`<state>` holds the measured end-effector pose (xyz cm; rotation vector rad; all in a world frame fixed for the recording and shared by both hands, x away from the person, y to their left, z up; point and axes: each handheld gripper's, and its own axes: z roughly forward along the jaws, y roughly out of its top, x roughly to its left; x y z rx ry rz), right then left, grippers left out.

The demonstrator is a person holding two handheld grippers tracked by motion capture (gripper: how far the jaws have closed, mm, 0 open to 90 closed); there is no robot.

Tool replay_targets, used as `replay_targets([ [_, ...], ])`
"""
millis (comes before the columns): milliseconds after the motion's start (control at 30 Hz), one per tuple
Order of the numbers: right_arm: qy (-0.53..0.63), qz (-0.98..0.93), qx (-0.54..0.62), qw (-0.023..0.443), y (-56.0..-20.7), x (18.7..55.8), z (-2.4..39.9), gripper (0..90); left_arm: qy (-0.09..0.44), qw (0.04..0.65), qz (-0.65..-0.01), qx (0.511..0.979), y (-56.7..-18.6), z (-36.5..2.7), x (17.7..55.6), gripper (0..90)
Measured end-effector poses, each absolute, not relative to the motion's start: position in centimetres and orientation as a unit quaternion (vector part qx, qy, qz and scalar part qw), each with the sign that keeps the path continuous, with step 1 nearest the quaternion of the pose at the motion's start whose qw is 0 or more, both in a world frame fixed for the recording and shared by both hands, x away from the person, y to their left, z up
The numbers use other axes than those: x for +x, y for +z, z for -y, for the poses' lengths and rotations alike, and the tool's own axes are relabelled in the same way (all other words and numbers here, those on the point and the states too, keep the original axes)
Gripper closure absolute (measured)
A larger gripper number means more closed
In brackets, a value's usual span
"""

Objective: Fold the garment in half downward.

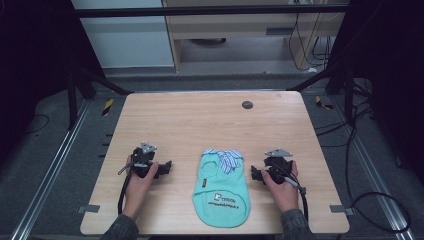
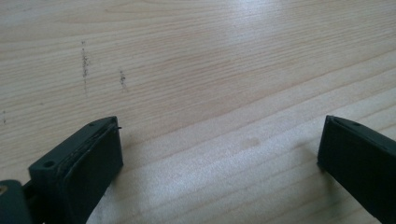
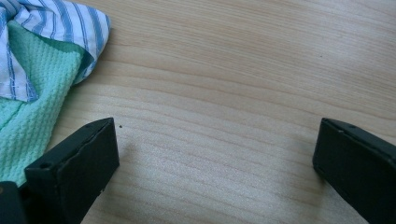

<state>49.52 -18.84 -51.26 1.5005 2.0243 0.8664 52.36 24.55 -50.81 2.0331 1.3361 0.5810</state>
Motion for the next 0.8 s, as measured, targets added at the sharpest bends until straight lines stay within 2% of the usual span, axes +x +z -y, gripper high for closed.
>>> replay_targets([
  [533,0.318,-0.741,0.544,0.232,-51.25,49.55,18.92,0.5,0.218,0.320,-0.492,0.780,-50.81,-24.39,51.70,0.5],
  [667,0.319,-0.744,0.539,0.234,-51.24,49.48,19.06,1.8,0.215,0.317,-0.484,0.787,-50.60,-24.21,51.63,3.1],
  [800,0.324,-0.744,0.535,0.236,-51.04,49.40,19.07,11.6,0.217,0.314,-0.468,0.797,-50.28,-23.61,51.41,3.6],
])
